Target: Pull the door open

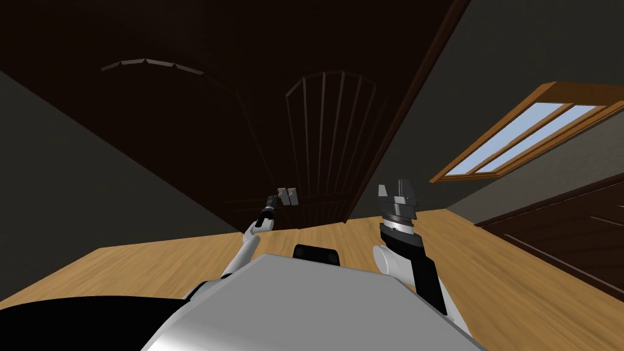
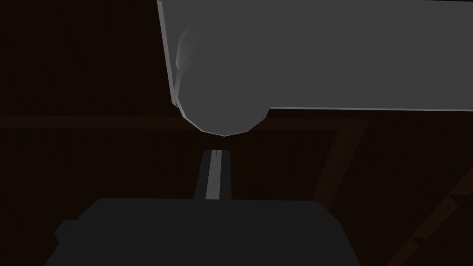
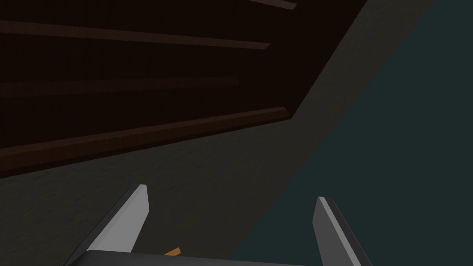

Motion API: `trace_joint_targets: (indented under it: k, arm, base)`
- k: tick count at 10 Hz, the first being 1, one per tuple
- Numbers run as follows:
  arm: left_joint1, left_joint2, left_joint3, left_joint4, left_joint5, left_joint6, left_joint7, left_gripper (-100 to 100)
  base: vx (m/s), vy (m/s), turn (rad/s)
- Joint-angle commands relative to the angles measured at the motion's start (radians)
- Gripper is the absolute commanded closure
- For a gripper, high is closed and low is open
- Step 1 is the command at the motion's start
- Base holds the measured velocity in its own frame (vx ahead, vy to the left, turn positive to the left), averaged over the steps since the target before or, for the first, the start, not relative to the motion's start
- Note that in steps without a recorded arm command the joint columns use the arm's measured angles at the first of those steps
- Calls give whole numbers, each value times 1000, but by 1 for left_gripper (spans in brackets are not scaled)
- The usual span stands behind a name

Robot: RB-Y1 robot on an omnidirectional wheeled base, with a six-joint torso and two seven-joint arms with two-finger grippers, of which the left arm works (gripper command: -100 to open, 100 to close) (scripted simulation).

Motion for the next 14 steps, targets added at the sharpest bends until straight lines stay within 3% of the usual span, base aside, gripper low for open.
trace_joint_targets:
  k: [1, 5, 9, 10, 12, 13, 14]
  arm:
    - [19, 14, 17, 4, 3, 1, 2, -100]
    - [36, 18, 11, -3, 4, -1, 7, -100]
    - [27, -7, -45, -33, -1, -9, 18, -100]
    - [26, 1, -38, -25, 1, -9, 20, -100]
    - [49, 25, 6, -6, 6, -6, 15, -100]
    - [49, 25, 6, -6, 6, -6, 15, -100]
    - [61, 38, 33, 7, 9, -6, 12, -100]
  base:
    - [-156, 84, 180]
    - [-198, 47, 39]
    - [-162, -113, -97]
    - [-23, -49, -10]
    - [-23, 45, 193]
    - [-7, 63, 38]
    - [6, 81, 105]
